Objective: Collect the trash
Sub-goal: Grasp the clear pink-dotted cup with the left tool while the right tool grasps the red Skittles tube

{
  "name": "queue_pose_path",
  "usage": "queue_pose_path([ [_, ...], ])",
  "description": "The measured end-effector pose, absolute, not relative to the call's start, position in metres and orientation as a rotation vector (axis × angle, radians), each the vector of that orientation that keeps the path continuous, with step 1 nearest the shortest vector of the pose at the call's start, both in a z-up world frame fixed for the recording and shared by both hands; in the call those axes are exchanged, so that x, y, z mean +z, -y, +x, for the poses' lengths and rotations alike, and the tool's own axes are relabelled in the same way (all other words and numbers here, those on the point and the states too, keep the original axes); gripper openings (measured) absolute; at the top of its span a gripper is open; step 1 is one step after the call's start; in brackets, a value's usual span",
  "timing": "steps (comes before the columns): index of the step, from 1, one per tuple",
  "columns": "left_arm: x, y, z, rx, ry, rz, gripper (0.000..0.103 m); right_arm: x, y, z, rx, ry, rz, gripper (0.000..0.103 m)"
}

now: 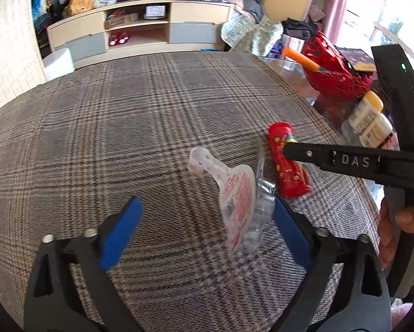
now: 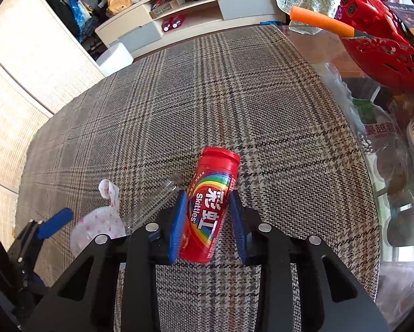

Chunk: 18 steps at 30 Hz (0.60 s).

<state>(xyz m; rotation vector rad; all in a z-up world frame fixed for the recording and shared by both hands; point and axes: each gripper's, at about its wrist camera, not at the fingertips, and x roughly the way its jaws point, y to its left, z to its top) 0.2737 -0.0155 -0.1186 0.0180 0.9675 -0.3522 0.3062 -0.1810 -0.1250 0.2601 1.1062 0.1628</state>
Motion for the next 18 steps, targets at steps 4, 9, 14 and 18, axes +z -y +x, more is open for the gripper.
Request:
queue_pose_path([
  [4, -0.121, 0.027, 0.268, -0.383, -0.987, 0.068, 0.041, -0.125, 0.187, 0.305, 0.171, -1.101, 0.254, 0.028],
  [9, -0.118, 0.027, 0.252, -0.377, -0.990, 0.096, 0.014, -0.118, 0.191, 0.295, 0.176, -1.101, 0.242, 0.002],
  [14, -0.116, 0.013, 0.232, -0.351, -1.000, 0.092, 0.014, -0.121, 0.199, 0.291, 0.152, -1.123, 0.323, 0.005],
  [18, -0.114, 0.000, 0.224, -0.330, -0.998, 0.098, 0.014, -0.121, 0.197, 0.289, 0.139, -1.113, 0.342, 0.010],
])
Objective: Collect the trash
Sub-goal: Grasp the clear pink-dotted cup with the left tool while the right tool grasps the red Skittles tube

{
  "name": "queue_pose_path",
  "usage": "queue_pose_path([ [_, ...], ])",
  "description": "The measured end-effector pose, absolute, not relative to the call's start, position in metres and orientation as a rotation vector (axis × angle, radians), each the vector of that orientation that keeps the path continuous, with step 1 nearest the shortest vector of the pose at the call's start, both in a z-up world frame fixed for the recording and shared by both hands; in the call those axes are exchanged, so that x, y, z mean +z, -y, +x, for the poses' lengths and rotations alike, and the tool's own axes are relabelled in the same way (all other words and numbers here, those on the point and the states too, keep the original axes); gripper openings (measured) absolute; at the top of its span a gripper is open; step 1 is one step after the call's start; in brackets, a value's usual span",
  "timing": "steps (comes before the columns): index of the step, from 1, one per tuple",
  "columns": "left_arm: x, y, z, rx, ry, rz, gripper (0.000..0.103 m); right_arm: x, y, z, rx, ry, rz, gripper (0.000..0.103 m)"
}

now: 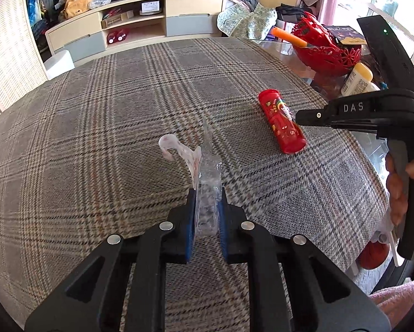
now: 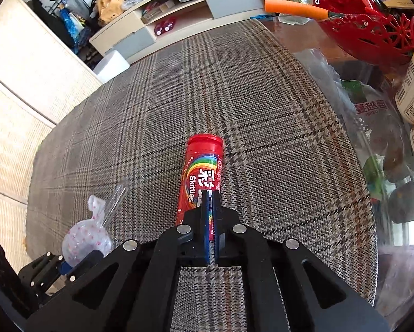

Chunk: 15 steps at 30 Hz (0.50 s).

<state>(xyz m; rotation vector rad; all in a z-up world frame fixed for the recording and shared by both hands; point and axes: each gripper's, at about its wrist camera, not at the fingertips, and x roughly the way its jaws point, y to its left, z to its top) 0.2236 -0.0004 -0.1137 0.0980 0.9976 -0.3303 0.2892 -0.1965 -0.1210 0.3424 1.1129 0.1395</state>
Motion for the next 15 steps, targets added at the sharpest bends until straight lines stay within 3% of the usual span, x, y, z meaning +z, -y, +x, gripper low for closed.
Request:
queue_pose_path([
  [1, -0.113, -0.002, 0.223, -0.326, -0.995, 0.101, 0.014, -0.120, 0.195, 0.290, 0.138, -1.110, 0.339, 0.019],
  [2, -0.113, -0.005, 0.223, -0.322, -0.994, 0.099, 0.014, -0.119, 0.192, 0.290, 0.140, -1.106, 0.335, 0.042],
  [3, -0.114, -0.009, 0.223, -0.320, -0.996, 0.094, 0.014, -0.119, 0.190, 0.290, 0.135, -1.101, 0.335, 0.056],
  [10, -0.118, -0.019, 0.230, -0.330, -0.991, 0.060, 0.014, -0.134, 0.173, 0.302, 0.135, -1.137, 0.287, 0.053],
  [12, -0.119, -0.019, 0.231, -0.333, -0.989, 0.059, 0.014, -0.141, 0.167, 0.304, 0.123, -1.142, 0.259, 0.042],
  [15, -0.118, -0.018, 0.230, -0.337, -0.989, 0.065, 0.014, -0.141, 0.159, 0.301, 0.110, -1.120, 0.190, 0.040],
])
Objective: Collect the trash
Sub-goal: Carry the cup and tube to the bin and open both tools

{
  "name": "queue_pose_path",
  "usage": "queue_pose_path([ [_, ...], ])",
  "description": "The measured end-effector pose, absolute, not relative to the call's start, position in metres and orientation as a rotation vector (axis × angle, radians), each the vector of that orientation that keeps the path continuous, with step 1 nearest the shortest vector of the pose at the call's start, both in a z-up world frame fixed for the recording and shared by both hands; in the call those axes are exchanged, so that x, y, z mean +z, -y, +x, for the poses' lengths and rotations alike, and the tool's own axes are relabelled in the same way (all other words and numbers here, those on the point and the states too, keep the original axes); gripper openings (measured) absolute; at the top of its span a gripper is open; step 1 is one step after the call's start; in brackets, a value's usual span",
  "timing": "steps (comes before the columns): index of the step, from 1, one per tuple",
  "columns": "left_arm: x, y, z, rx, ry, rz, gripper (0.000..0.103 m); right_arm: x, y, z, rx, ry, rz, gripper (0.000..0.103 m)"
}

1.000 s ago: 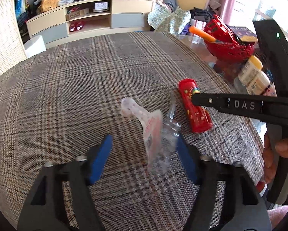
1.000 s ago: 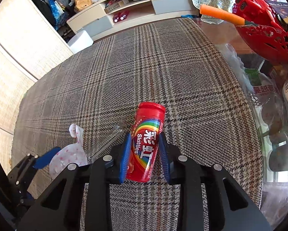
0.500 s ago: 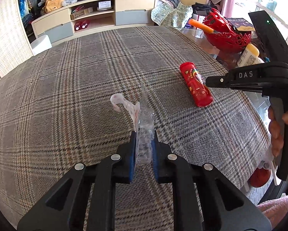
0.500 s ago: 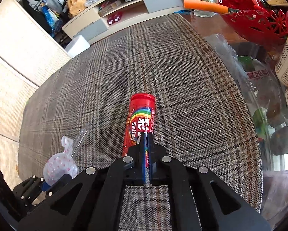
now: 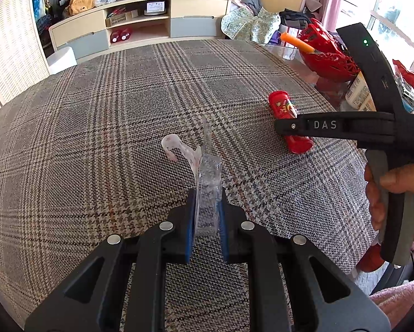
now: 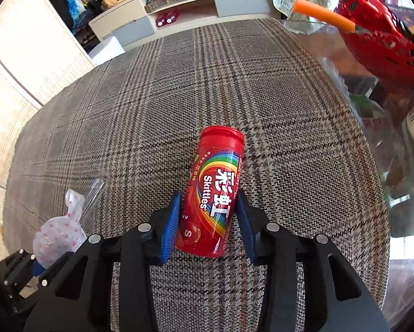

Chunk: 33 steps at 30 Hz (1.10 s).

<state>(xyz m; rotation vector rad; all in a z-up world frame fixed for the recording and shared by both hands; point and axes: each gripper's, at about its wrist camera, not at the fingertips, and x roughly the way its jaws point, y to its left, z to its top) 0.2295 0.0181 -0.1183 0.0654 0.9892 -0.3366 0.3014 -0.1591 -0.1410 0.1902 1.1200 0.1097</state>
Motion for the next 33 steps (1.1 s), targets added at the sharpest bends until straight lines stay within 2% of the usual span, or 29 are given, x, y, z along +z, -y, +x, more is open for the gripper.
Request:
queue_pose_path([
  [10, -0.099, -0.012, 0.187, -0.344, -0.974, 0.036, 0.013, -0.124, 0.175, 0.251, 0.141, -1.125, 0.192, 0.038],
  [25, -0.090, 0.010, 0.032, -0.386, -0.961, -0.019, 0.013, -0.103, 0.194, 0.086, 0.221, -1.088, 0.194, 0.034],
  [33, -0.108, 0.018, -0.021, -0.397, -0.978, -0.036, 0.013, -0.113, 0.200, 0.025, 0.235, -1.080, 0.169, 0.031],
])
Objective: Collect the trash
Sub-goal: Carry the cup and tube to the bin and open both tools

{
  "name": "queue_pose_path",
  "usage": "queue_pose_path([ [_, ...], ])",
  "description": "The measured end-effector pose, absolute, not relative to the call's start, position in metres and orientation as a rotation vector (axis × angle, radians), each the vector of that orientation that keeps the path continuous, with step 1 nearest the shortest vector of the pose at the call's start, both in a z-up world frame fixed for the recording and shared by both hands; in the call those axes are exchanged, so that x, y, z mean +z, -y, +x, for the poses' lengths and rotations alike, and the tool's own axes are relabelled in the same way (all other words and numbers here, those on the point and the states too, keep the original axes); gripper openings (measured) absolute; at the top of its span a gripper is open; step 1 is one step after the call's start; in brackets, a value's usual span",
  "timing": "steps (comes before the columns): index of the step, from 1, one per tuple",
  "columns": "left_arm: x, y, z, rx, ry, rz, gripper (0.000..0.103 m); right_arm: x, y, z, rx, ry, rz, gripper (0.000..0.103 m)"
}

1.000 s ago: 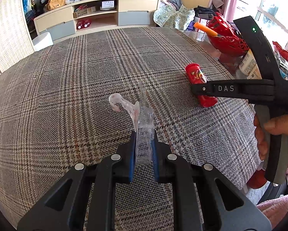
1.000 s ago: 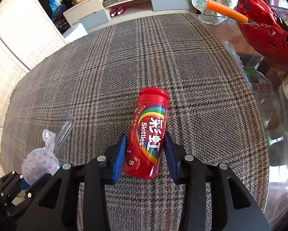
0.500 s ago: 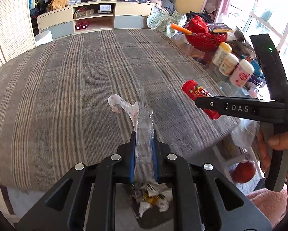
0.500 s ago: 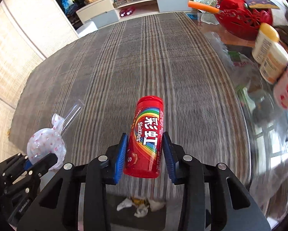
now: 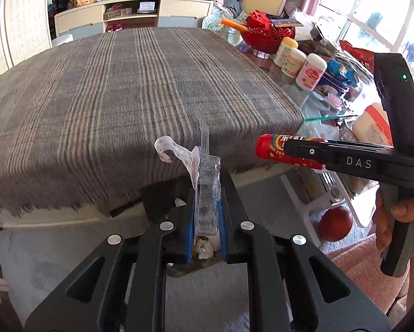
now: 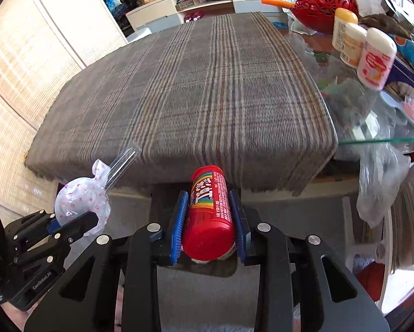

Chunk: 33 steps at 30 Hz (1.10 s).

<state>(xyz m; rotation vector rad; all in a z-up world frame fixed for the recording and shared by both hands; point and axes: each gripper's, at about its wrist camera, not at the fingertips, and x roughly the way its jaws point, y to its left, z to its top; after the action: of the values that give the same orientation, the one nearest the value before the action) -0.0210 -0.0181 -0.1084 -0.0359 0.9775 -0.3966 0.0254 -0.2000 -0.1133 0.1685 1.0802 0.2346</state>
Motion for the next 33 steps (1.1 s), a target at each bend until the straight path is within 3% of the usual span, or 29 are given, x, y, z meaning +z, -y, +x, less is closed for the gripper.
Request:
queue_pose_path([
  [10, -0.151, 0.032, -0.048, -0.419, -1.058, -0.039, 0.013, -0.158, 0.200, -0.007, 0.262, -1.150, 0.172, 0.031],
  [26, -0.229, 0.025, -0.012, -0.405, -1.219, -0.108, 0.013, -0.212, 0.179, 0.014, 0.309, -1.193, 0.136, 0.031],
  [33, -0.237, 0.027, 0.003, -0.392, -1.228, -0.125, 0.014, -0.227, 0.175, 0.027, 0.316, -1.217, 0.201, 0.033],
])
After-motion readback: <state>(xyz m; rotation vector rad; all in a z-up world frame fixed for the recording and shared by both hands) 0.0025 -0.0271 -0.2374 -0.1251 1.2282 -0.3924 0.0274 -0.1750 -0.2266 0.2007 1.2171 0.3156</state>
